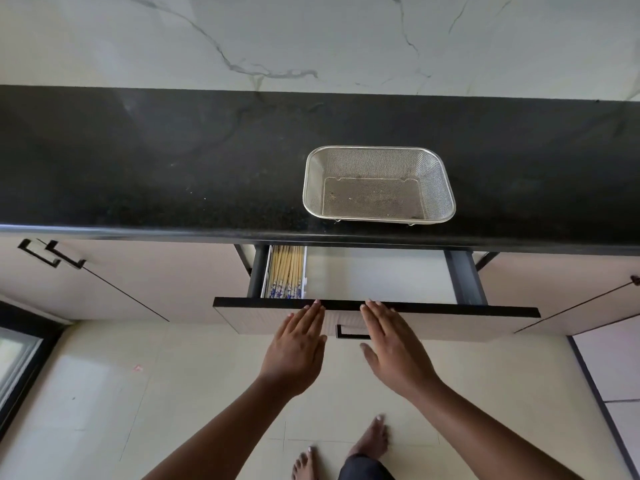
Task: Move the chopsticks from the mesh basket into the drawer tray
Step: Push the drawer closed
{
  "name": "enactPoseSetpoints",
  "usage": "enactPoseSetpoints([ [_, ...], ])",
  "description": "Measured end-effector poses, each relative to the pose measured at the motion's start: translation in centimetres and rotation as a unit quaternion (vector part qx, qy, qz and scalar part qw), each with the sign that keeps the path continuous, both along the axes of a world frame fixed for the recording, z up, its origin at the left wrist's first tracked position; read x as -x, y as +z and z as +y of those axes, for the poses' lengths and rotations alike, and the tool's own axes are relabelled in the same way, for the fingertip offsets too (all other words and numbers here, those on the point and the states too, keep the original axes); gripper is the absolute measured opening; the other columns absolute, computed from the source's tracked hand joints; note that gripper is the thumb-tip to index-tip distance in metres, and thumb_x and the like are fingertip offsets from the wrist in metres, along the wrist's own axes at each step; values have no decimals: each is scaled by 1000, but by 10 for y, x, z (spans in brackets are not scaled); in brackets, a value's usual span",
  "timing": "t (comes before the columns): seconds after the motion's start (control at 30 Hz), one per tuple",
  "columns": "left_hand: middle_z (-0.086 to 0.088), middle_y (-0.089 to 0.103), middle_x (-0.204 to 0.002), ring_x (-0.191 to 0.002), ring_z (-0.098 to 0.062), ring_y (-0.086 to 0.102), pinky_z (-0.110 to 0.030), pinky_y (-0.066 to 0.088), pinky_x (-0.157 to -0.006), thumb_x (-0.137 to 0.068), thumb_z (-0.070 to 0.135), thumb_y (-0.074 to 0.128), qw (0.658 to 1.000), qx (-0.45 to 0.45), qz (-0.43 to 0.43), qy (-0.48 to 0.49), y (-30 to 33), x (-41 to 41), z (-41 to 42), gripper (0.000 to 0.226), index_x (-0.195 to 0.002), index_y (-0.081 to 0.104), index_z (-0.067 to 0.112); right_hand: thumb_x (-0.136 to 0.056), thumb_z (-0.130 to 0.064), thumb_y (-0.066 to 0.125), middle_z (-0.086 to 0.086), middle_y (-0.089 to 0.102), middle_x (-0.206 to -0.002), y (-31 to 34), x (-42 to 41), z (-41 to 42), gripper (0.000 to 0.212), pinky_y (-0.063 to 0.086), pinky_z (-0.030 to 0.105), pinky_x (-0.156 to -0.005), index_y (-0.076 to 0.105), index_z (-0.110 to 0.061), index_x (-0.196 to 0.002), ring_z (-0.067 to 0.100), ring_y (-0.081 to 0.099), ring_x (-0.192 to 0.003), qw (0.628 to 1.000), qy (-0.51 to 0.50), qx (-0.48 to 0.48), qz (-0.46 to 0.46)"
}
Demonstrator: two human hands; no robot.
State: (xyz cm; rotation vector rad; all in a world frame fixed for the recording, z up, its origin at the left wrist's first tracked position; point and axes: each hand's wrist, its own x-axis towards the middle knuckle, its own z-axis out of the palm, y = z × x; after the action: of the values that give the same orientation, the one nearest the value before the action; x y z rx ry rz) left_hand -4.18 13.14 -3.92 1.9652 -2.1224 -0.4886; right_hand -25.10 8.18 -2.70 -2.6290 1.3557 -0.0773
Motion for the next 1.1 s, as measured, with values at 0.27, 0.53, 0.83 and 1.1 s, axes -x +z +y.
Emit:
enactPoseSetpoints([
  [0.27,3,-27,-156,-144,-16,-24,-36,-9,-119,-101,43,22,996,-63,-60,-1,-7,0,-30,67,-150,-19,21,-97,-56,29,6,-30,-157,-20,-8,-24,85,-7,36,-118,-24,-14,-149,24,-23,-146,996,-3,-38,79],
  [0.53,-3,-7,-162,-149,-21,-8,-36,-3,-118,-98,43,35,996,-46,-75,2,4,-6,-83,74,-153,-5,15,-98,-46,35,16,17,-161,-10,-23,-60,71,17,38,-119,18,-4,-152,31,19,-147,998,-27,-7,51],
  [0.83,-3,-1,-163,-149,-20,-4,-39,10,-120,-99,43,36,986,-136,-96,7,3,-23,-129,72,-153,2,12,-100,-49,27,23,-12,-160,-16,-26,-113,78,3,38,-121,-3,2,-152,32,-3,-150,989,-21,-79,122],
  [1.1,2,-11,-162,-148,-18,-12,-39,14,-117,-97,45,38,982,-157,-105,22,-6,-26,-145,77,-153,-7,17,-99,-50,29,18,-5,-162,-16,-26,-138,79,2,39,-122,-3,-1,-152,29,-4,-150,987,-15,-91,132],
])
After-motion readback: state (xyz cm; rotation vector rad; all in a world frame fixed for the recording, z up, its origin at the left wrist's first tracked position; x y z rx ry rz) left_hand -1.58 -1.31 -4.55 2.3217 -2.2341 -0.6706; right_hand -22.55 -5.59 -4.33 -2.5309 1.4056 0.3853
